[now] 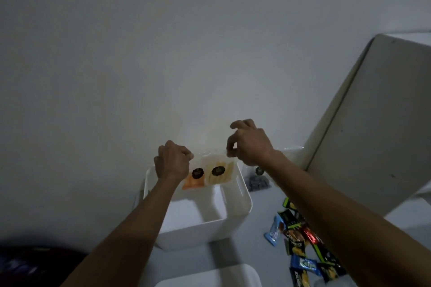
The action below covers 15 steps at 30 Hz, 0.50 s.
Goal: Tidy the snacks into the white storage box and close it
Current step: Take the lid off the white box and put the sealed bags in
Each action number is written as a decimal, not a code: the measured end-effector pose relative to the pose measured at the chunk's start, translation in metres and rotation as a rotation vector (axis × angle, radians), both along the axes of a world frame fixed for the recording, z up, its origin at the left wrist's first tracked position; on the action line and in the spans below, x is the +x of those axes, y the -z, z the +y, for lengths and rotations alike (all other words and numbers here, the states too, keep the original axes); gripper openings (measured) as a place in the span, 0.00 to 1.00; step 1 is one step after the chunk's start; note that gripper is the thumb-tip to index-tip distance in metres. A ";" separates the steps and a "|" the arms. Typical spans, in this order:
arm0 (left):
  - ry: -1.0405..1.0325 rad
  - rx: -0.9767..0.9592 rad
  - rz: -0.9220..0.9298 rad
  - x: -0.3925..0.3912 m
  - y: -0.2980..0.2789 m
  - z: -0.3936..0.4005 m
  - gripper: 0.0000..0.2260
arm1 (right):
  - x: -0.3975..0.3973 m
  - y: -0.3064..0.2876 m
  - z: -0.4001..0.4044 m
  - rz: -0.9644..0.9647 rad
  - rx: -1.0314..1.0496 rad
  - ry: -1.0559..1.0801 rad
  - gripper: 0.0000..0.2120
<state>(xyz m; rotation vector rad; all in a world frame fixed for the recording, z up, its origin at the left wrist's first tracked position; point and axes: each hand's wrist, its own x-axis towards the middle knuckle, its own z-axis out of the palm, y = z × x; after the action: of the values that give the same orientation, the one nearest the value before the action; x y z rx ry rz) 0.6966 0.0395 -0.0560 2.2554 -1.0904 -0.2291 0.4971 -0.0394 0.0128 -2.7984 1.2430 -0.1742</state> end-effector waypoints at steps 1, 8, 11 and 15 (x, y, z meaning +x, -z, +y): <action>0.001 0.005 0.018 0.001 0.010 -0.005 0.03 | 0.002 0.013 -0.004 -0.005 0.013 0.018 0.05; 0.041 0.072 0.087 0.001 0.065 -0.044 0.05 | 0.014 0.104 -0.033 -0.004 0.139 0.093 0.08; 0.069 0.096 0.113 -0.001 0.087 -0.057 0.04 | 0.018 0.135 -0.042 0.005 0.175 0.123 0.08; 0.097 0.083 0.180 -0.005 0.115 -0.066 0.04 | 0.024 0.162 -0.051 0.005 0.160 0.155 0.08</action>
<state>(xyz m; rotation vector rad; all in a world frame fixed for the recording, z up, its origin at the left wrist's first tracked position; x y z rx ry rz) 0.6920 -0.0261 -0.1706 2.2072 -1.1126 -0.5160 0.5215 -0.0905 -0.1494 -2.5709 1.4074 -0.0731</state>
